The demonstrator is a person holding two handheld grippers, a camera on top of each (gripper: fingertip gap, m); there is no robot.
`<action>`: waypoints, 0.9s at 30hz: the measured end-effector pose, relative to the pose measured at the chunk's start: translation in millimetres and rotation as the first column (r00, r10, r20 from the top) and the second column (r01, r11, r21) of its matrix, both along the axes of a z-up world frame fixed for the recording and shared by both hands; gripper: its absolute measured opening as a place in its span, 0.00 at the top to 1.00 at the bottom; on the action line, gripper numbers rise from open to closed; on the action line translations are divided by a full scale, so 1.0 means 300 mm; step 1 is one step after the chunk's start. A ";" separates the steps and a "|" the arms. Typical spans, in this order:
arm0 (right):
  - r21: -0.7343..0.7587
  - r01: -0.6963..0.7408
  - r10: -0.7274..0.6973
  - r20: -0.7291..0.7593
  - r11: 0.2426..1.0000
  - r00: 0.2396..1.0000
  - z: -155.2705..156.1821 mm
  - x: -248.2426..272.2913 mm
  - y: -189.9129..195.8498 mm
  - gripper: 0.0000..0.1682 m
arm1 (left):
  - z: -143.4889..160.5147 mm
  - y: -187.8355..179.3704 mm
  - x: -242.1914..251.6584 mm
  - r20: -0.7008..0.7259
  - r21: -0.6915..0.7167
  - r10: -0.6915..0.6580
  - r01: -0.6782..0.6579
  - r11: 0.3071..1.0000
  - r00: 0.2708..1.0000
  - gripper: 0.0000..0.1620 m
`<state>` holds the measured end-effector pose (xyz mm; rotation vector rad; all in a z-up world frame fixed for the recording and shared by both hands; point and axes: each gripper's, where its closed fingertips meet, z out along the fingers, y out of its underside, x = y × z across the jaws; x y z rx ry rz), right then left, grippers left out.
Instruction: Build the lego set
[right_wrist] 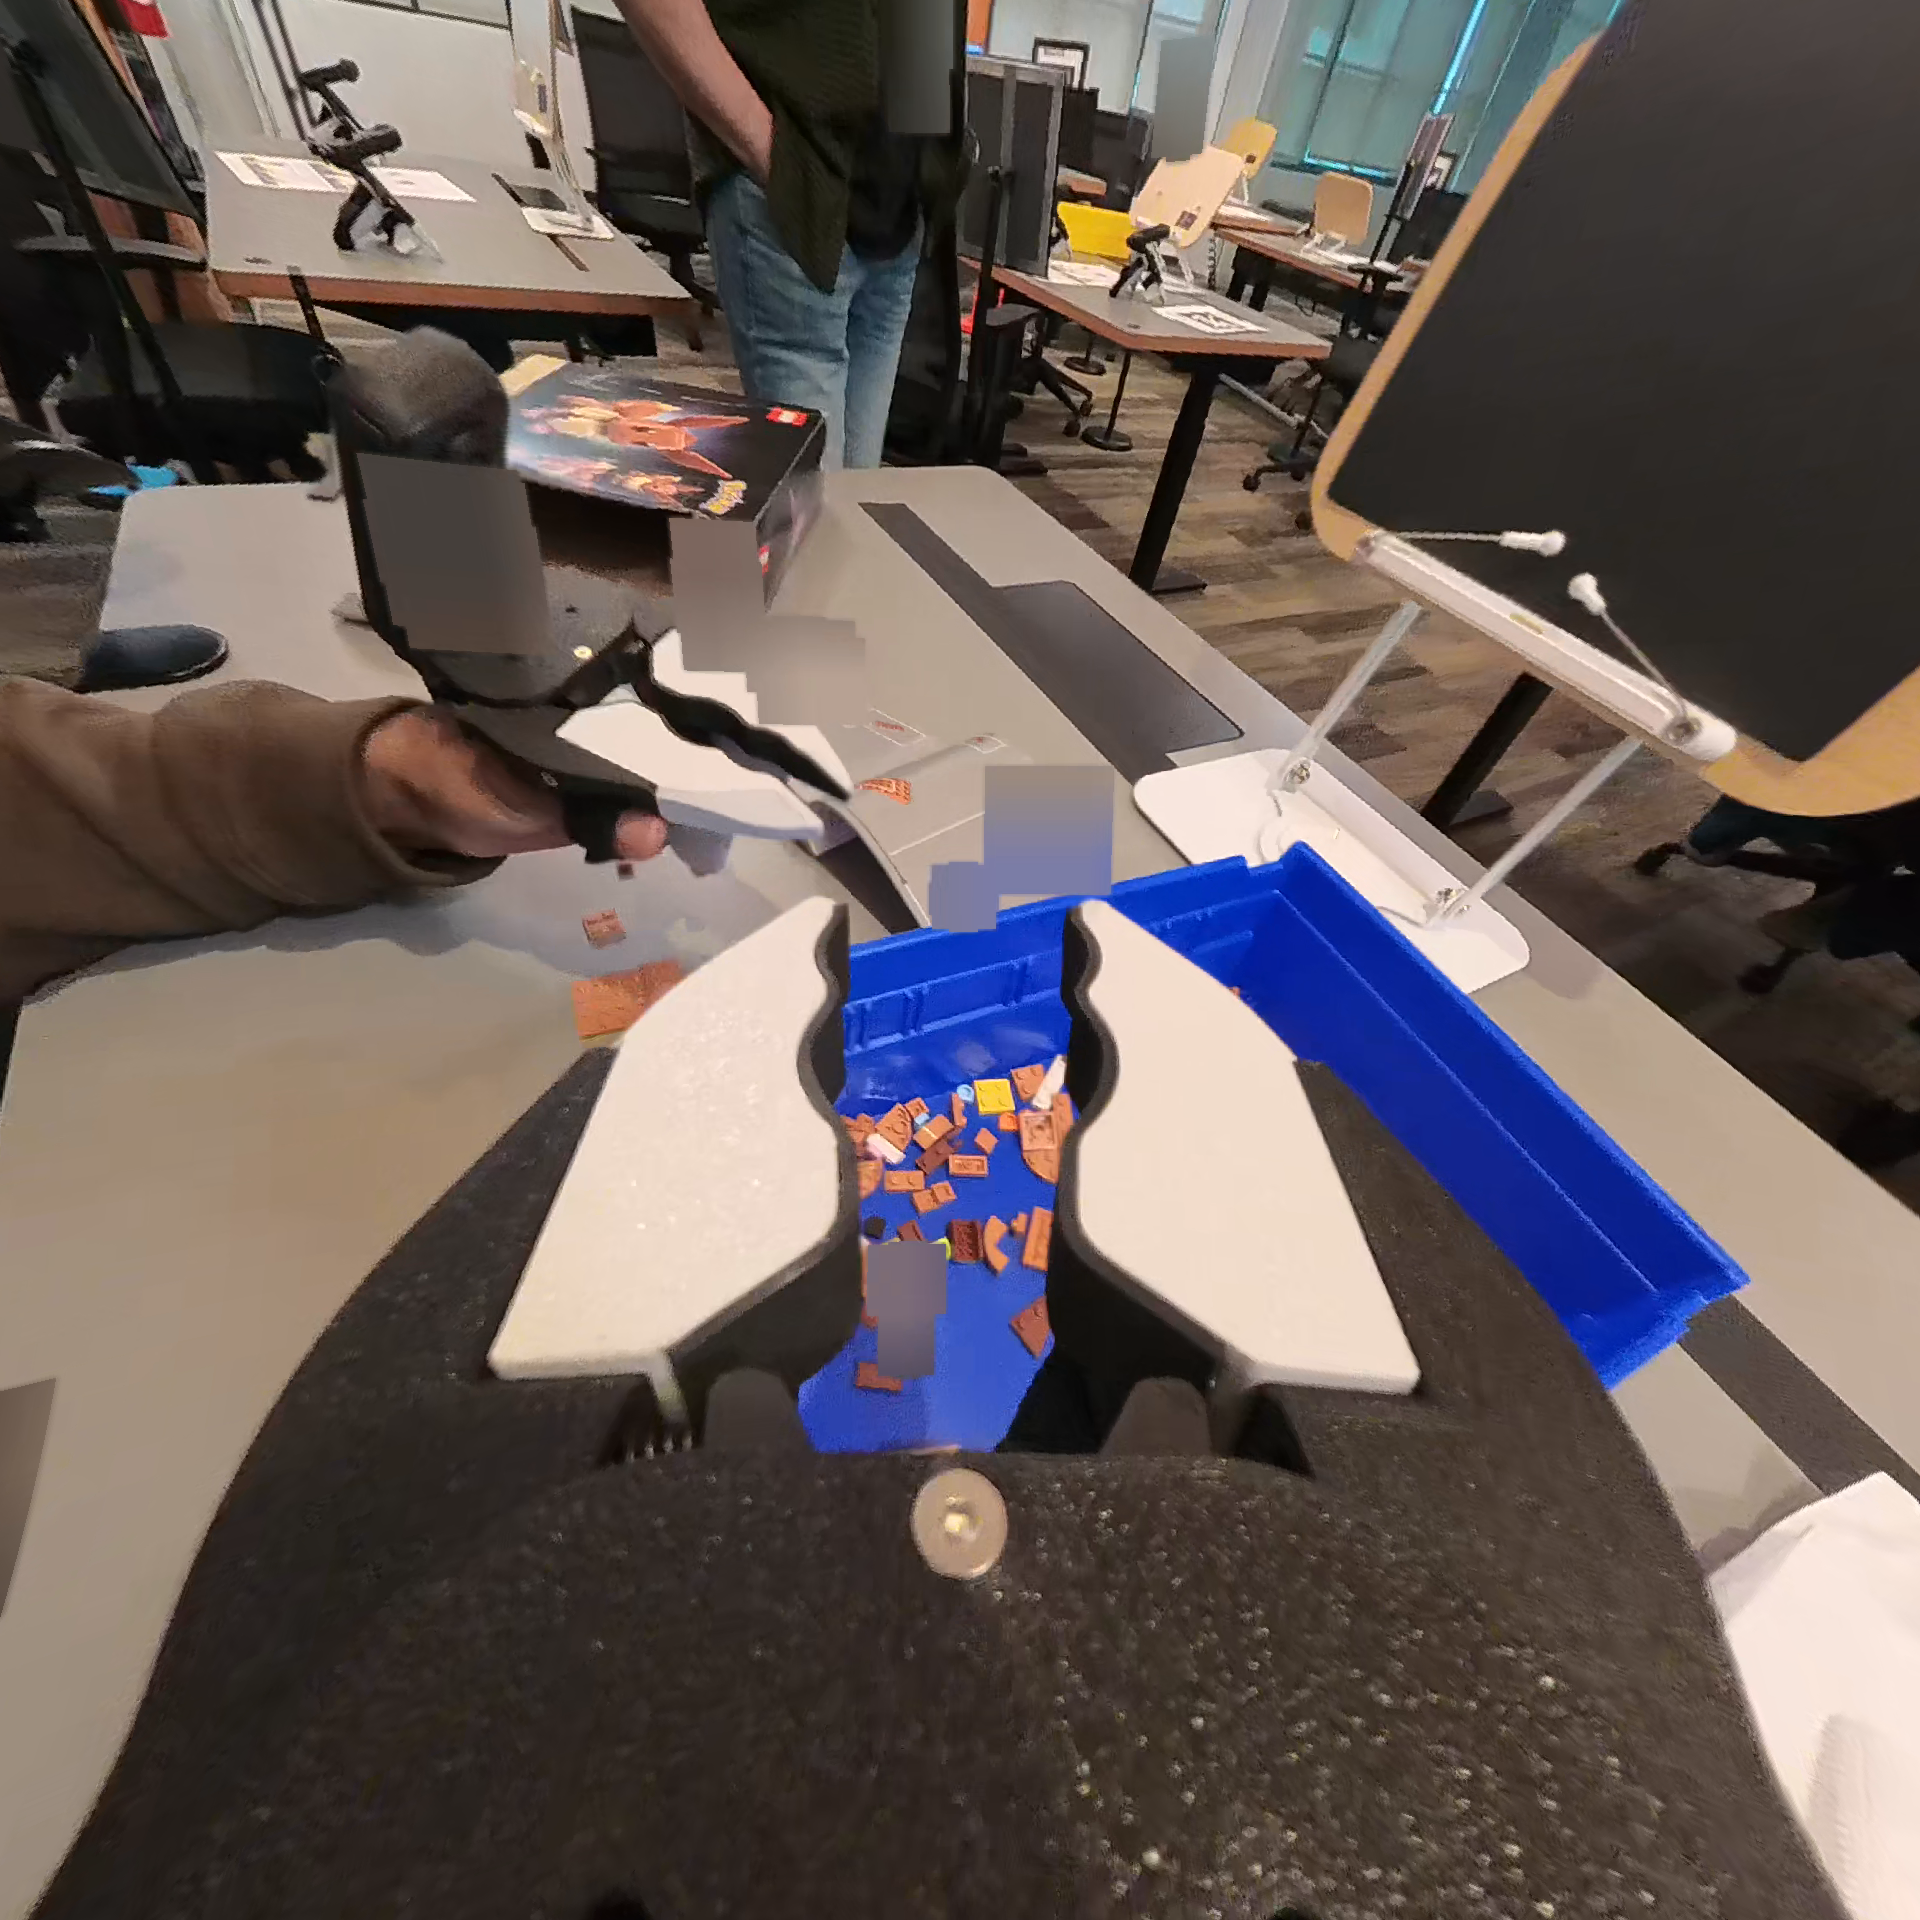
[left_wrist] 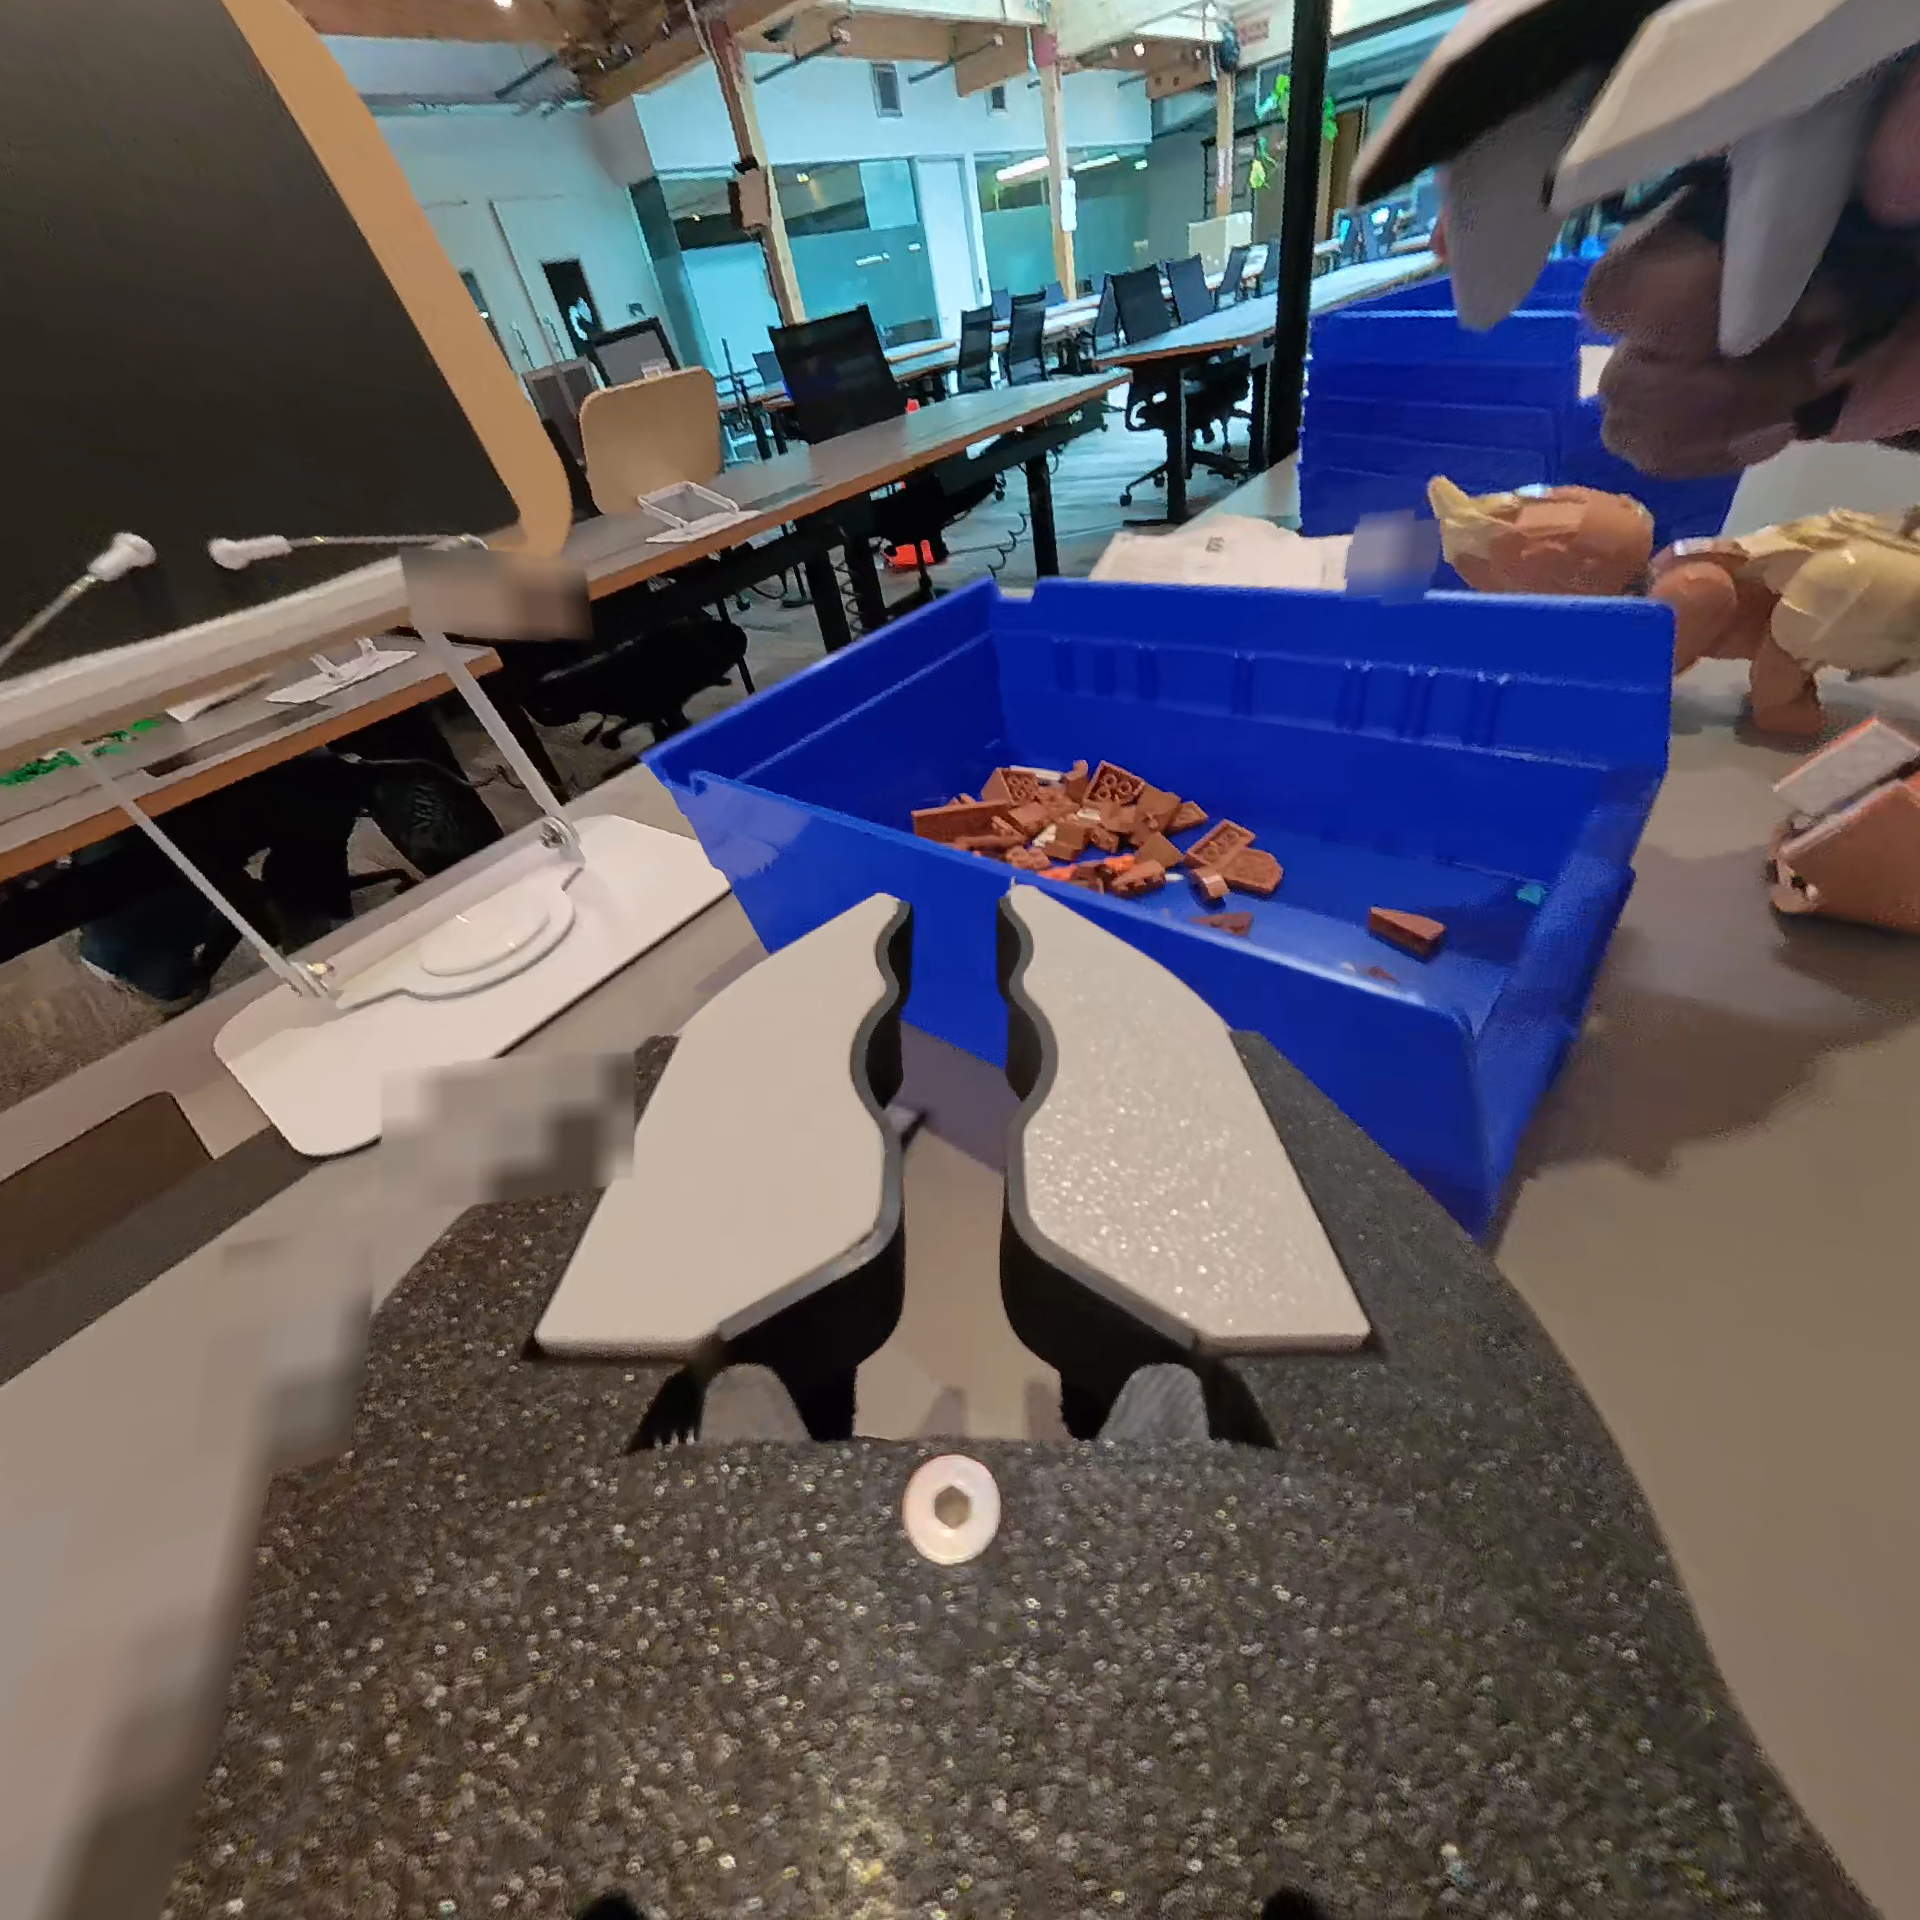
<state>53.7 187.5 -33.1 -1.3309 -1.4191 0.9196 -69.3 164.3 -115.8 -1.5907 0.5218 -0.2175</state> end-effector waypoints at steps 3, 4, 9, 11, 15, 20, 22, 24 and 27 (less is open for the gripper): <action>-0.018 -0.002 0.003 0.021 1.000 1.000 -0.008 0.010 0.045 0.77 | 0.028 0.014 -0.011 0.008 0.016 0.008 -0.008 1.000 1.000 0.91; -0.026 -0.003 0.003 0.026 1.000 1.000 -0.010 0.015 0.057 0.77 | 0.029 0.012 -0.013 0.010 0.018 0.005 -0.005 1.000 1.000 0.91; -0.047 -0.004 0.006 0.046 0.999 0.999 -0.020 0.038 0.090 0.77 | 0.017 -0.020 -0.040 0.023 0.032 0.013 -0.014 0.999 1.000 0.91; -0.052 -0.006 0.009 0.054 0.999 0.999 -0.023 0.042 0.095 0.78 | 0.024 -0.028 -0.054 0.058 0.043 0.015 -0.018 0.999 0.998 0.91; -0.057 -0.007 0.011 0.059 0.998 0.998 -0.028 0.044 0.104 0.78 | 0.039 -0.038 -0.065 0.097 0.059 0.013 -0.019 0.998 0.995 0.91; -0.058 -0.022 0.027 0.089 0.998 0.996 -0.050 0.046 0.096 0.78 | 0.019 -0.038 -0.062 0.099 0.030 0.020 -0.023 0.999 0.995 0.91; -0.059 -0.028 0.034 0.110 0.998 0.993 -0.062 0.046 0.100 0.78 | 0.015 -0.037 -0.057 0.080 0.028 0.024 -0.026 0.999 0.997 0.91; -0.071 -0.033 0.042 0.121 0.997 0.992 -0.069 0.048 0.105 0.79 | 0.007 -0.033 -0.048 0.093 0.013 0.015 -0.016 1.000 0.996 0.91; -0.070 -0.039 0.050 0.151 0.997 0.987 -0.093 0.050 0.111 0.79 | -0.003 -0.036 -0.031 0.099 -0.006 -0.003 0.003 1.000 0.995 0.91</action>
